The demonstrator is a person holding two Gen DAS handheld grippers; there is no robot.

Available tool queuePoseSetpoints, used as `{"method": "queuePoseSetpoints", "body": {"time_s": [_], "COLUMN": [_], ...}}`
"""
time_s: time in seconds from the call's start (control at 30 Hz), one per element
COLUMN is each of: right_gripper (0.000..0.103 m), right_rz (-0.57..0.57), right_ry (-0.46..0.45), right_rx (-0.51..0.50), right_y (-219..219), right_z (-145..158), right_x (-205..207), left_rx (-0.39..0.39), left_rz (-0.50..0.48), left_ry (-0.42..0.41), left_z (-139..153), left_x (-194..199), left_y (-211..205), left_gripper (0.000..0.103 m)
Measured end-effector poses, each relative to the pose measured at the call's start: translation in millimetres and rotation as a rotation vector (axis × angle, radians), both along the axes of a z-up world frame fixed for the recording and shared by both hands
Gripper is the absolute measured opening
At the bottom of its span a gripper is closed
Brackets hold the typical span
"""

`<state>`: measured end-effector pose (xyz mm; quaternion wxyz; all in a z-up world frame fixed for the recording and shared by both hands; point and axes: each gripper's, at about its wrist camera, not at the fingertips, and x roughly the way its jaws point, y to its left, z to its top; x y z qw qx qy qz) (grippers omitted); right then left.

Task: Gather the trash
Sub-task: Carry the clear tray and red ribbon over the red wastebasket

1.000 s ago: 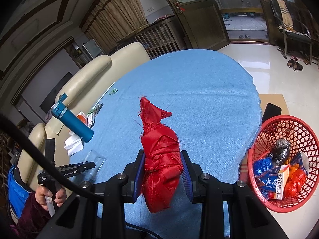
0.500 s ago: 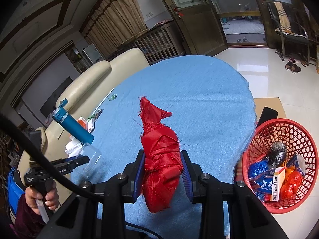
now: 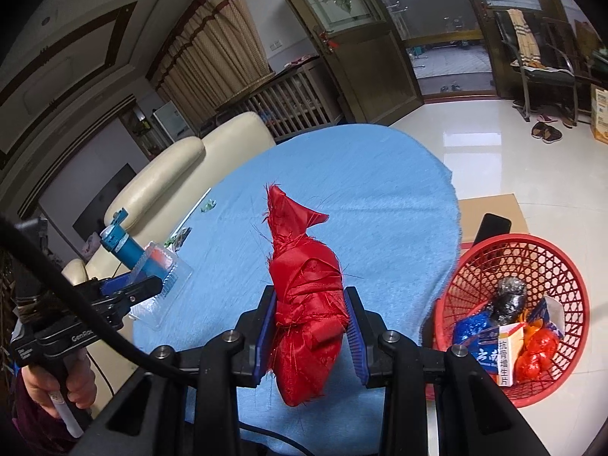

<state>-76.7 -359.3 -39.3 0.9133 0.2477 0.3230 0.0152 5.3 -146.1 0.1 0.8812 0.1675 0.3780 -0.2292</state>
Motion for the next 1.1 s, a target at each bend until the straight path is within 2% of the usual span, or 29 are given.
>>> {"method": "queuePoseSetpoints", "body": {"time_s": [0.37,1.1], "right_gripper": [0.037,0.037], "right_rz": [-0.063,-0.164], "right_ry": [-0.026,-0.056], "right_rx": [0.015,0.057], "right_y": [-29,-74], "right_z": [4,5], "right_x": [-19,-43], "left_rx": [0.034,0.084], "left_rz": [-0.093,-0.177], "left_ry": [-0.058,-0.113], "left_z": [12,21], "left_x": [-21,-41], "left_y": [-47,-85], "left_gripper": [0.044,0.044]}}
